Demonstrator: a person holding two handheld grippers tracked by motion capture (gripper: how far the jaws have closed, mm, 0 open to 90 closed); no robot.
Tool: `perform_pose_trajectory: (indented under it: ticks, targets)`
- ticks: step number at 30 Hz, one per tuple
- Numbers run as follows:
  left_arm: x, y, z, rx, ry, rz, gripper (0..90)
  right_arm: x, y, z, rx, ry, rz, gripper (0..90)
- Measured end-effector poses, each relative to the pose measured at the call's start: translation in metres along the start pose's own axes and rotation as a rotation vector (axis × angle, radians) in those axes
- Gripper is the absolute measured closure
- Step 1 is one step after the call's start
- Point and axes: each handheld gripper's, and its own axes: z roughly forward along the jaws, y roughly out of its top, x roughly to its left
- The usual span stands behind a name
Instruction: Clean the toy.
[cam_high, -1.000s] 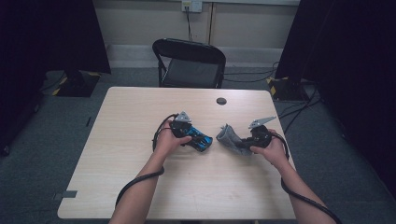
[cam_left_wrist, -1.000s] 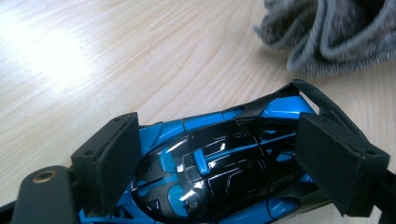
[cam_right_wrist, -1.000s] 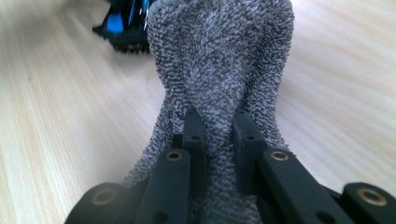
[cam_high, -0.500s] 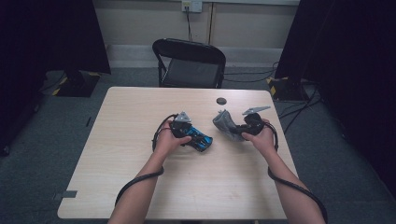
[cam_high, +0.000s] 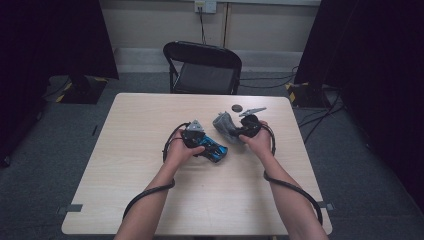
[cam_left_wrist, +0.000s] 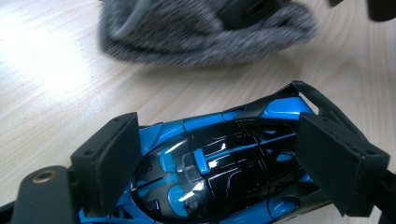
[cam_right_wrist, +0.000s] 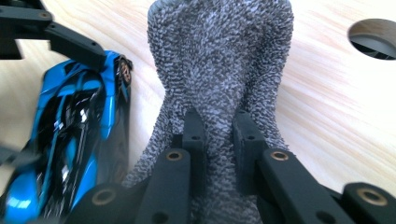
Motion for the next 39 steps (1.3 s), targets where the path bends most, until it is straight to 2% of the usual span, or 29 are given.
perform_pose_trajectory:
  ticks: [8,14,18,22,26,39]
  targets:
    - [0.000,0.000,0.000,0.001,0.000,0.000,14.7,0.017,0.011,0.031,0.030,-0.002,-0.039,78.8]
    - [0.000,-0.001,0.000,-0.004,-0.001,-0.003,14.7,0.032,0.013,0.048,0.053,0.031,-0.096,78.8]
    - [0.000,-0.001,0.000,-0.004,0.000,-0.003,14.7,0.037,0.014,0.049,0.060,0.031,-0.121,78.8]
    - [0.000,-0.001,0.000,-0.004,0.000,-0.003,14.7,0.036,0.011,0.047,0.051,0.044,-0.118,78.9]
    - [0.000,-0.001,0.000,-0.011,0.003,-0.002,14.7,0.036,0.010,0.045,0.056,0.062,-0.134,78.9]
    - [0.000,-0.001,0.000,-0.009,0.002,0.000,14.7,0.027,0.000,0.034,0.056,0.104,-0.129,78.9]
